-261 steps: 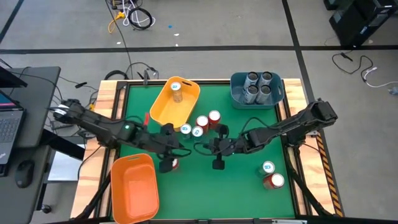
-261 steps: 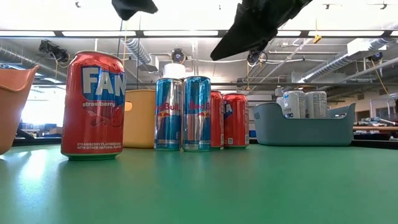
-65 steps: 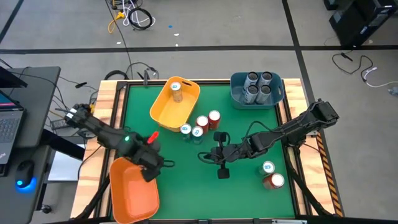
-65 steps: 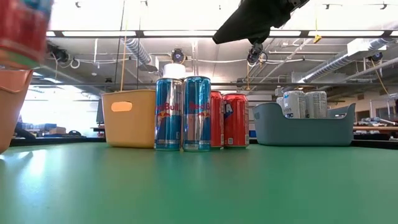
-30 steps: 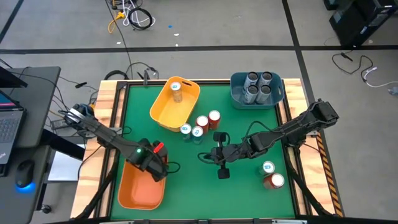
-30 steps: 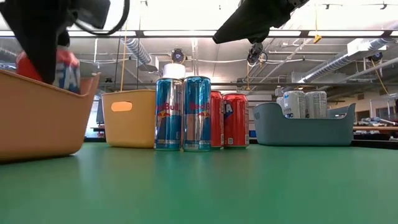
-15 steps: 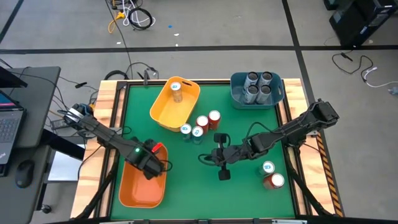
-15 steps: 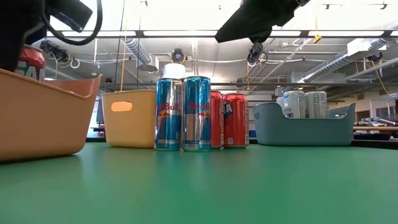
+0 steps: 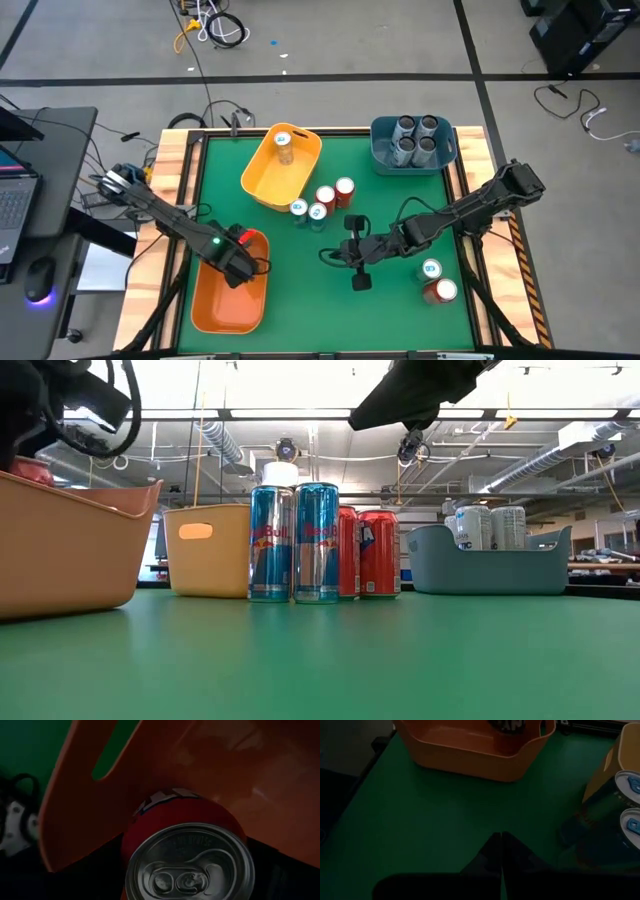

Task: Sort soda cans
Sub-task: Put the orange soda can into the orange bin

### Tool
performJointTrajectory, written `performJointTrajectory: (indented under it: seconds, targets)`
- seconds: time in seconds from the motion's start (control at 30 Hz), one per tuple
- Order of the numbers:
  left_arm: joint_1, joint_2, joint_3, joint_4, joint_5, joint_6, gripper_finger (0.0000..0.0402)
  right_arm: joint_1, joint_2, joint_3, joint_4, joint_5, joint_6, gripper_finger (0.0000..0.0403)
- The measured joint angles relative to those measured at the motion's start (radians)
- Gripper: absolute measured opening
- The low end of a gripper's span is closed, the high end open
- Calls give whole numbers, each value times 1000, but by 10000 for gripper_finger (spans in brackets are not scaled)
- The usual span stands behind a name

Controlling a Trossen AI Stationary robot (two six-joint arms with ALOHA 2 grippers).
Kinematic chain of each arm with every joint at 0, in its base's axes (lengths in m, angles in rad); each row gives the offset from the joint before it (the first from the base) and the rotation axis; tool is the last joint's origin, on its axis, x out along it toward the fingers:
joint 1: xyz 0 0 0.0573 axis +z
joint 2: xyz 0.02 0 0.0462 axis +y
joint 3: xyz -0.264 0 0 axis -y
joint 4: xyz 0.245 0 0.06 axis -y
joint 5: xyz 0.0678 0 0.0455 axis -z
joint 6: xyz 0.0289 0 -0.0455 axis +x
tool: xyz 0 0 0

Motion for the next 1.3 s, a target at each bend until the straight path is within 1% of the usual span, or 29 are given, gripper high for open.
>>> performJointTrajectory:
  seconds: [0.2,0.3,0.47,0.73,0.77,0.87,0.9,0.93,1.07,1.13,1.2,1.3]
  targets:
    - [0,-163,-131,189,-25,-44,294,0,0,0,2,-12,0,0]
    - [0,-235,-196,216,-23,-87,294,0,0,0,3,-12,1,0]
    - [0,-309,-257,213,-12,-139,294,0,0,0,5,-12,1,0]
    - [0,-317,-260,204,-21,-135,294,0,0,0,9,-12,4,0]
    - [0,-316,-261,204,-22,-135,304,0,0,0,13,-12,4,0]
    - [0,-311,-266,192,-34,-133,368,0,0,0,12,-12,19,0]
    - [0,-309,-270,185,-32,-132,379,0,0,0,12,-12,22,0]
    - [0,-310,-270,181,-31,-132,380,0,0,0,12,-12,22,0]
    - [0,-311,-266,161,1,-134,343,0,0,0,13,-12,21,0]
    - [0,-312,-261,152,12,-136,333,0,0,0,13,-12,21,0]
    - [0,-312,-248,145,17,-135,332,0,0,0,13,-12,20,0]
    - [0,-312,-214,123,13,-133,341,0,0,0,15,-12,19,0]
